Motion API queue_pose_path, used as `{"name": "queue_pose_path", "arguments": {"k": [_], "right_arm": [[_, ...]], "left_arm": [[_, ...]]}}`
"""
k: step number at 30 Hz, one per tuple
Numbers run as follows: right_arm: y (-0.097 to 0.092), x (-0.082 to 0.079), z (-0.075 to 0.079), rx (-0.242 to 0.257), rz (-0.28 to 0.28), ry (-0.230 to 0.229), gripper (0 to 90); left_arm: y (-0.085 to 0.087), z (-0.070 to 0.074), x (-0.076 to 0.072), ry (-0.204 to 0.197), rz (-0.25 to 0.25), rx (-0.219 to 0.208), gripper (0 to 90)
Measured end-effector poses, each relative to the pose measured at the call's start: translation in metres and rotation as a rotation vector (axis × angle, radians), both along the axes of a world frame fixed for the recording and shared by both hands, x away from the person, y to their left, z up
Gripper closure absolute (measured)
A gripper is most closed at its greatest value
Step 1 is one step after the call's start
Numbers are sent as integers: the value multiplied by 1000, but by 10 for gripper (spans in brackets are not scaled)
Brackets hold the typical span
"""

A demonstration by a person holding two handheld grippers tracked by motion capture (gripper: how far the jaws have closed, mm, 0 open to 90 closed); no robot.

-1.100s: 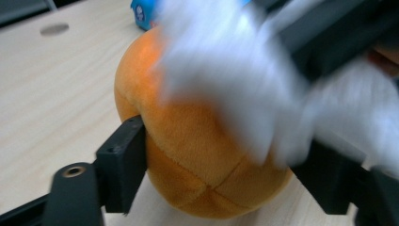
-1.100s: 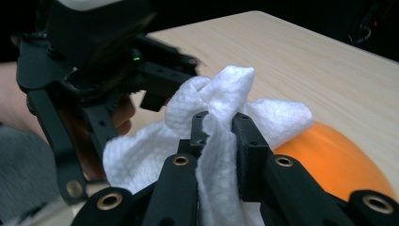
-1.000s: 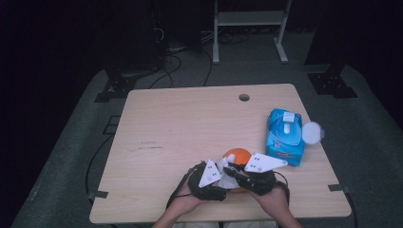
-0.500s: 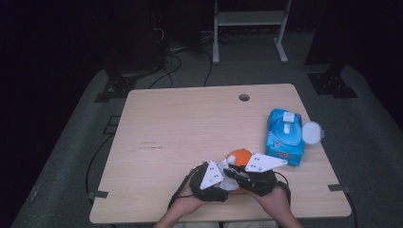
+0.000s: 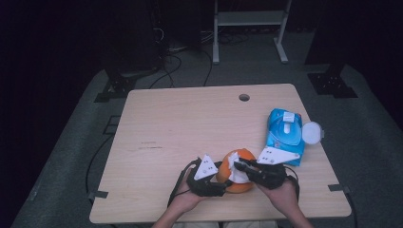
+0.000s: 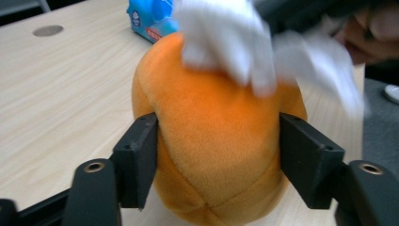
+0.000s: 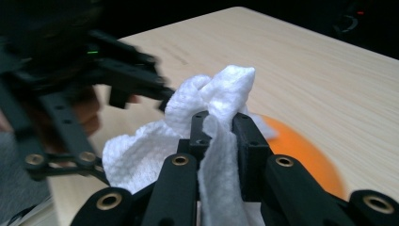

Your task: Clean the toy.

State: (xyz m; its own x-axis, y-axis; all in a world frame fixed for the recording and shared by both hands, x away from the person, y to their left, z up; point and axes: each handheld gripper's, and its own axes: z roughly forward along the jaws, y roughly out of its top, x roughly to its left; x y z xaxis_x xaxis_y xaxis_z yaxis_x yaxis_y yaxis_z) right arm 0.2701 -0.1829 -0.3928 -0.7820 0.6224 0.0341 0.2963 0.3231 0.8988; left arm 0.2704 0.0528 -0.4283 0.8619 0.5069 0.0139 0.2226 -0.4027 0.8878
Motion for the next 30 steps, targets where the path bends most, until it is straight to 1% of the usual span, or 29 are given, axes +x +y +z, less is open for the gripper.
{"name": "queue_pose_path", "arguments": {"k": [2,3,4,5,6,7,8,10,11,12,14,16,17,18,19,20,22,23,24,25,26,27,28,29,30], "right_arm": [[-12,4,-3,6,-51,9,787],[-17,6,-6,-1,-70,11,787],[-19,7,-8,-10,-77,19,788],[-21,8,-10,-10,-75,26,788],[-20,8,-10,-8,-72,29,789],[-18,7,-10,-14,-62,29,789],[-16,6,-9,-10,-50,31,790],[-8,2,-9,16,-12,47,789],[-3,0,-10,13,6,43,788],[3,-2,-10,5,17,39,787],[11,-4,-9,2,41,31,787],[15,-6,-6,8,50,7,787],[16,-6,-5,11,51,3,787],[16,-6,-5,11,49,1,788],[15,-5,-6,12,46,1,788],[13,-4,-8,12,42,5,788],[6,-1,-11,21,15,15,787],[-1,3,-12,45,2,33,786],[-6,6,-14,70,-15,53,785],[-10,8,-15,78,-20,64,785],[-12,8,-16,84,-18,72,786],[-12,7,-17,81,-18,79,787],[-9,5,-17,76,-9,83,788],[-7,3,-17,75,10,92,790],[-2,1,-18,77,32,100,790]], "left_arm": [[2,0,1,7,0,-10,351],[2,0,2,14,0,-20,342],[1,-1,2,22,-1,-34,319],[1,0,3,37,1,-45,281],[1,-1,5,62,3,-57,244],[2,-1,7,95,6,-72,212],[2,-2,9,124,13,-75,189],[3,-6,13,164,17,-63,178],[4,-7,14,168,24,-56,194],[5,-7,13,152,24,-43,237],[5,-3,8,60,33,-22,321],[3,0,3,-28,29,12,345],[3,1,2,-64,34,29,345],[4,1,2,-86,32,46,344],[6,1,2,-93,24,64,344],[8,0,2,-102,21,65,347],[9,-2,1,-119,3,85,360],[8,-2,1,-115,1,75,361],[8,-1,1,-111,-8,76,357],[7,-1,2,-101,-16,66,341],[8,-1,3,-71,-20,46,300],[10,-1,6,-33,-12,17,254],[13,0,10,17,-2,-29,213],[15,-1,14,59,6,-54,190],[17,-2,15,66,10,-45,187]]}}
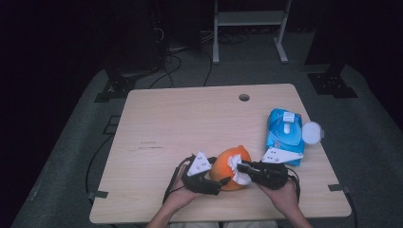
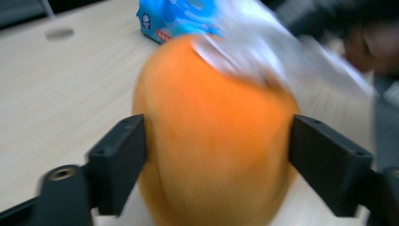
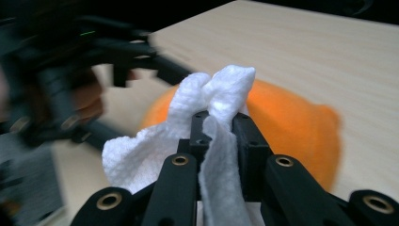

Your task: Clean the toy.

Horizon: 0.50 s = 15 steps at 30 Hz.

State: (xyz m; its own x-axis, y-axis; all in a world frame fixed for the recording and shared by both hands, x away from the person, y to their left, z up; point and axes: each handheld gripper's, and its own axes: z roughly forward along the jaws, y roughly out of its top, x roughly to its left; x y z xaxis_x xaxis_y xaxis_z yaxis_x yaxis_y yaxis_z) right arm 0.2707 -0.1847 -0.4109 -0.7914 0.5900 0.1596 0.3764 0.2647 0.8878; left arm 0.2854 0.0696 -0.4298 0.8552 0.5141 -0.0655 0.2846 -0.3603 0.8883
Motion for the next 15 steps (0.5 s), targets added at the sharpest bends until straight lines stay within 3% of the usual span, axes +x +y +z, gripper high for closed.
{"name": "queue_pose_path", "arguments": {"k": [4,9,12,15], "right_arm": [[16,-6,4,-58,18,-53,794],[-2,2,5,-46,-77,-60,802],[-20,10,5,-29,-156,-33,802],[-27,12,2,-24,-169,-17,802]], "left_arm": [[-2,-1,-6,-69,-15,61,310],[-7,0,-14,-145,-45,106,365],[-7,1,-15,-151,-62,108,363],[-7,2,-13,-122,-57,82,305]]}}
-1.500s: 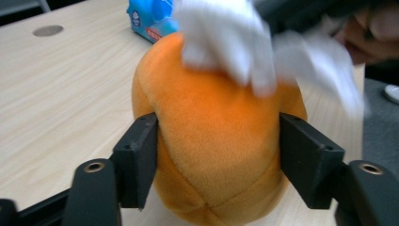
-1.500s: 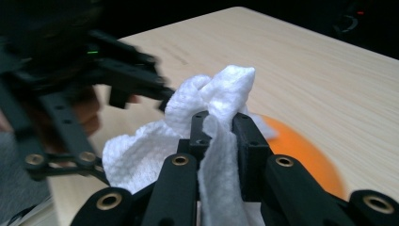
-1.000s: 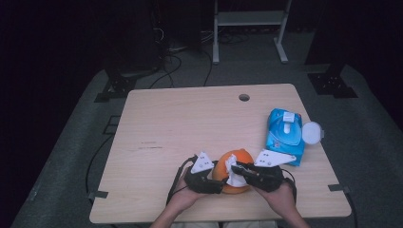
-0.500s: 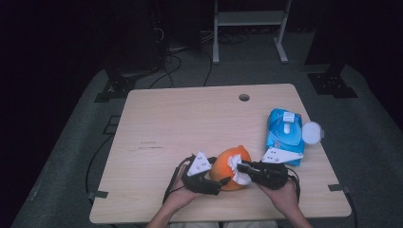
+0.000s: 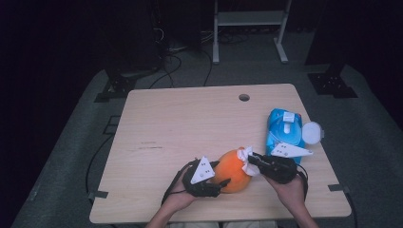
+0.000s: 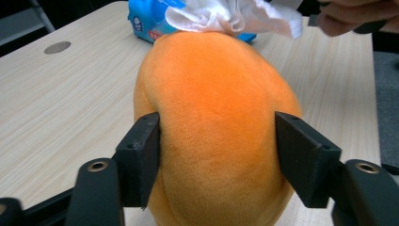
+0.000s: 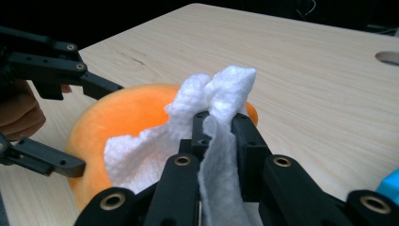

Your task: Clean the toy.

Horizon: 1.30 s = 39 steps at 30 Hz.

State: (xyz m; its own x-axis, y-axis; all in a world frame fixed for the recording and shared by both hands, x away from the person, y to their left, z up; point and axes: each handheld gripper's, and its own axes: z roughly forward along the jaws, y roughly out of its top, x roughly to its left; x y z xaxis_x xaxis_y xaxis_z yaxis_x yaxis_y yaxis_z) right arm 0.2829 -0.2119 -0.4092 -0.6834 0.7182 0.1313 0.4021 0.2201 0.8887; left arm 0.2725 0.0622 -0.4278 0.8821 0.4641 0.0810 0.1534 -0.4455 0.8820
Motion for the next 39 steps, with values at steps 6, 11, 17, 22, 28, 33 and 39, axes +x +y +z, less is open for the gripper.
{"name": "queue_pose_path", "arguments": {"k": [6,11,17,22,28,33,39], "right_arm": [[23,-14,-1,-29,102,-22,803],[54,-29,5,-110,164,-88,804],[23,-7,0,-50,20,-38,804],[19,0,-11,-8,38,20,803],[50,-21,-5,-54,162,-18,801],[44,-13,-7,-62,106,-39,802],[24,0,-17,-34,8,0,800]], "left_arm": [[3,-5,11,136,44,-33,133],[2,6,-1,-55,29,52,362],[8,10,-2,-123,-3,81,387],[8,10,4,-42,34,10,210],[16,4,11,14,73,2,256],[18,2,9,-16,62,27,342],[15,2,8,-19,39,33,342]]}}
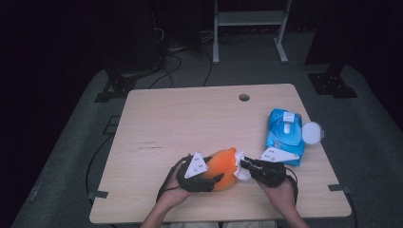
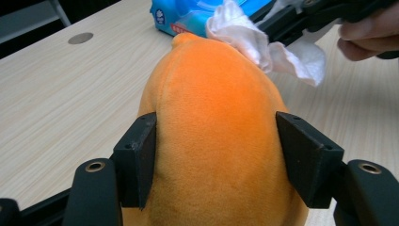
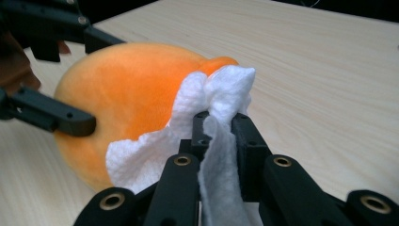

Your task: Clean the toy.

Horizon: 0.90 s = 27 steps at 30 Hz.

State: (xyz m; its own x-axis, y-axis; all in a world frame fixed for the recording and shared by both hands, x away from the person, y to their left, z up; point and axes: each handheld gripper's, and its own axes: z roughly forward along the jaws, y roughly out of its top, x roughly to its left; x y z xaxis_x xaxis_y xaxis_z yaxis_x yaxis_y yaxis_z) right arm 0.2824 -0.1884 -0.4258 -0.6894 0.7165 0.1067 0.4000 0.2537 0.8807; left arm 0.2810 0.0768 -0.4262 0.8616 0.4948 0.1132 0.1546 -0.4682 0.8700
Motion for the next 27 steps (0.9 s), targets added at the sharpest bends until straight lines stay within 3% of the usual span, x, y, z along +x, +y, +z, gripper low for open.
{"name": "queue_pose_path", "arguments": {"k": [2,4,6,10,12,17,19,23,26,27], "right_arm": [[7,-5,5,-7,32,-34,800],[12,-10,12,21,77,-65,799],[16,-12,14,-16,78,-94,798],[1,-3,3,-6,9,-35,798],[-4,-1,-2,29,2,0,798],[21,-17,7,21,114,-52,793],[25,-19,8,-2,129,-68,794],[8,-7,3,9,61,-34,794],[-1,0,-6,-39,9,-19,794],[-3,2,-7,-26,7,-6,794]], "left_arm": [[0,0,0,-1,-11,2,341],[-1,-1,-2,-4,-27,4,341],[-2,-1,-3,-10,-27,9,341],[-1,-1,-2,9,-24,-13,325],[-1,-1,-1,13,-22,-16,313],[3,-3,2,39,-7,-36,282],[5,-2,2,37,-4,-38,283],[3,-2,1,36,-10,-44,295],[1,-1,0,31,-18,-36,295],[0,-1,0,30,-19,-37,297]]}}
